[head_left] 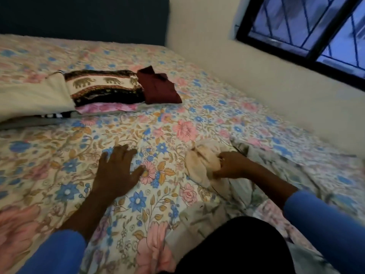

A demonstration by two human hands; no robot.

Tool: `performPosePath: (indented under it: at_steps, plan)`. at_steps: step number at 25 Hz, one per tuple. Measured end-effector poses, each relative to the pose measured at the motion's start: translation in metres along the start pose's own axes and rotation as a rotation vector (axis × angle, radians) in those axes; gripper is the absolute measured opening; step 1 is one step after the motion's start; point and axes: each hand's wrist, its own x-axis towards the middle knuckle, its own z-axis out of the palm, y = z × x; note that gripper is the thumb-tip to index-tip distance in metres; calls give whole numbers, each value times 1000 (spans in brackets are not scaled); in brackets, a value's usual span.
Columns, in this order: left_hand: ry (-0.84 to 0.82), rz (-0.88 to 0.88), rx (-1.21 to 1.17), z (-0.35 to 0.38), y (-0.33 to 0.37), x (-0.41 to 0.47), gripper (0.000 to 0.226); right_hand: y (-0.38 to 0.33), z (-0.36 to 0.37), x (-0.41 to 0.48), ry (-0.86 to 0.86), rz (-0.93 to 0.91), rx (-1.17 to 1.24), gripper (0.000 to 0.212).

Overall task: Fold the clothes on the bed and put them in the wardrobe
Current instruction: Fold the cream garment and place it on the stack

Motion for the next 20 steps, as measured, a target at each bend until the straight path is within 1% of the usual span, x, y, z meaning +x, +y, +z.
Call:
performPosePath:
  at_steps: [1,2,3,5,6,7,8,9,10,11,12,13,14,15,16,17,18,19,20]
  plan:
    - [9,-2,13,2,0,-1,75,15,10,-5,29,-22,52,61]
    - [13,-11,1,1,1,-2,74,21,18,-7,111,-46,134,41]
    - [17,-17,-13,1,2,-2,73,23,23,-7,209,-53,218,30]
    - [13,-35,-46,0,2,-3,70,12,16,-1,409,-55,324,27]
    - [16,-42,-85,0,3,-3,68,-1,7,2,471,-72,394,28]
    - [31,-48,-145,-2,5,-3,66,-21,-5,4,511,-114,516,28]
    - [43,-70,-238,-6,7,-5,62,-45,-17,2,532,-166,687,26]
    - [64,-110,-370,-10,7,-5,56,-75,-28,-2,518,-246,899,23]
    - [79,-175,-527,-17,5,-5,49,-108,-38,-8,443,-348,1135,21]
    - [88,-240,-695,-24,5,-4,40,-134,-45,-11,329,-451,1345,19]
    - [111,-335,-813,-30,2,-4,33,-158,-45,-13,193,-567,1482,18]
    - [143,-463,-929,-38,-2,-4,29,-176,-40,-10,108,-669,1468,19]
    - [179,-655,-1084,-44,-1,-2,29,-180,-32,-4,113,-716,1261,24]
    - [238,-854,-1295,-50,0,-2,32,-182,-20,5,150,-736,951,35]
    - [295,-986,-1503,-54,2,-2,35,-177,-6,17,171,-714,631,49]
    - [339,-1055,-1640,-56,2,-2,39,-170,9,27,139,-685,379,62]
    - [352,-1071,-1678,-57,1,-3,43,-163,21,32,80,-662,209,72]
    - [361,-1069,-1666,-55,-2,-3,46,-161,29,33,39,-660,101,77]
    - [367,-1045,-1626,-53,-6,-4,42,-163,32,33,35,-662,38,76]
